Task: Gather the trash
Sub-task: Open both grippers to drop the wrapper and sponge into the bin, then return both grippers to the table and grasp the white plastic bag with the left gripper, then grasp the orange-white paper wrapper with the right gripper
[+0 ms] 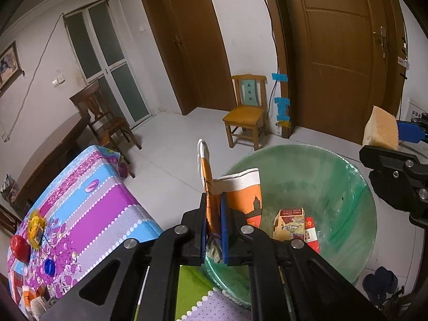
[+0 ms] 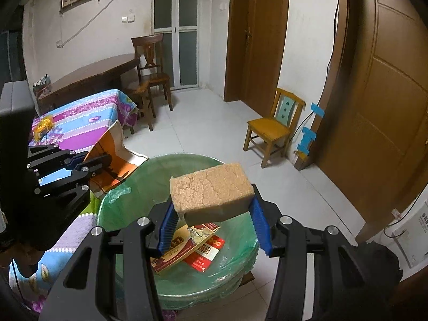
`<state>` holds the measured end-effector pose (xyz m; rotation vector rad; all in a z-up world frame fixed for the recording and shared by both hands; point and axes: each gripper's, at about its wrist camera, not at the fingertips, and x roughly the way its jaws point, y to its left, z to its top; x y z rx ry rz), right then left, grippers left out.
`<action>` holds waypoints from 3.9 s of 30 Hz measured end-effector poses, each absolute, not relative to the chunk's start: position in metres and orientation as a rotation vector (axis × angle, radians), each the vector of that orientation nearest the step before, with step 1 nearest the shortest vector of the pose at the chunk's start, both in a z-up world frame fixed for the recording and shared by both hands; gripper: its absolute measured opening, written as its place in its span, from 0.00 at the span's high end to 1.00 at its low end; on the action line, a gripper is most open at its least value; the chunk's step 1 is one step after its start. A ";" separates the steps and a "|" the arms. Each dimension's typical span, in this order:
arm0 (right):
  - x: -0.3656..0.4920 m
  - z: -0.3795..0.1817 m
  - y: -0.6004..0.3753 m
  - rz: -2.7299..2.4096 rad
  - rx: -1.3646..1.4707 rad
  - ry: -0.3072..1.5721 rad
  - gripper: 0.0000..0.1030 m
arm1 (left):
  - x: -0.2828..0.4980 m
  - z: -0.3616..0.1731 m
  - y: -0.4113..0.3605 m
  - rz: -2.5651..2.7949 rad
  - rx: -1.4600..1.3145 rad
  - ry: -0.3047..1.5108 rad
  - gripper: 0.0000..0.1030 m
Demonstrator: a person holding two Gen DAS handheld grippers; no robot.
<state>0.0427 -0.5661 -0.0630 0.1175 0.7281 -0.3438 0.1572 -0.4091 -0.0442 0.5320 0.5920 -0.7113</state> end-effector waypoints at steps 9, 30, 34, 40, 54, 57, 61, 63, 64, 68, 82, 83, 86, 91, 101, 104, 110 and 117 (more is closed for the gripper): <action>0.055 -0.074 -0.574 -0.365 0.114 0.730 0.38 | 0.174 -0.060 -0.415 -0.683 0.549 0.643 0.57; 0.039 -0.065 -0.569 -0.381 0.149 0.660 0.38 | 0.162 -0.050 -0.400 -0.618 0.552 0.593 0.57; 0.035 -0.059 -0.561 -0.386 0.141 0.629 0.38 | 0.156 -0.044 -0.388 -0.598 0.550 0.572 0.57; 0.024 -0.045 -0.542 -0.406 0.125 0.547 0.38 | 0.147 -0.033 -0.354 -0.570 0.509 0.559 0.56; 0.061 -0.050 -0.424 -0.137 0.126 0.452 0.38 | 0.146 -0.033 -0.140 -0.310 0.222 0.650 0.46; 0.079 -0.057 -0.390 -0.048 0.112 0.494 0.38 | 0.149 -0.029 -0.084 -0.235 0.137 0.667 0.45; 0.098 -0.066 -0.333 0.105 0.078 0.563 0.38 | 0.148 -0.020 -0.004 -0.126 0.010 0.665 0.39; 0.103 -0.070 -0.311 0.171 0.069 0.595 0.35 | 0.149 -0.015 0.040 -0.065 -0.052 0.656 0.34; 0.105 -0.072 -0.300 0.204 0.067 0.609 0.34 | 0.149 -0.015 0.060 -0.032 -0.077 0.651 0.31; 0.112 -0.078 -0.257 0.301 0.036 0.660 0.31 | 0.170 -0.014 0.130 0.040 -0.201 0.701 0.29; 0.112 -0.085 -0.231 0.336 0.032 0.699 0.31 | 0.313 -0.056 0.118 -0.042 0.010 1.029 0.53; 0.112 -0.084 -0.233 0.333 0.028 0.696 0.31 | 0.309 -0.060 0.122 -0.064 -0.029 1.036 0.53; 0.115 -0.080 -0.234 0.340 0.013 0.686 0.31 | 0.288 -0.053 0.133 -0.085 -0.073 0.978 0.55; 0.116 -0.062 -0.218 0.394 -0.064 0.619 0.31 | 0.216 -0.031 0.153 -0.100 -0.066 0.844 0.55; 0.197 -0.044 -0.135 0.487 -0.329 0.642 0.31 | 0.115 0.001 0.196 -0.051 -0.104 0.671 0.55; 0.230 -0.061 -0.120 0.475 -0.374 0.723 0.46 | 0.097 0.004 0.207 -0.054 -0.139 0.660 0.55; 0.255 -0.087 -0.127 0.461 -0.291 0.858 0.90 | 0.089 0.002 0.207 -0.043 -0.145 0.661 0.55; 0.216 -0.043 -0.166 0.579 -0.082 0.742 0.90 | 0.099 0.010 0.183 -0.075 -0.143 0.636 0.55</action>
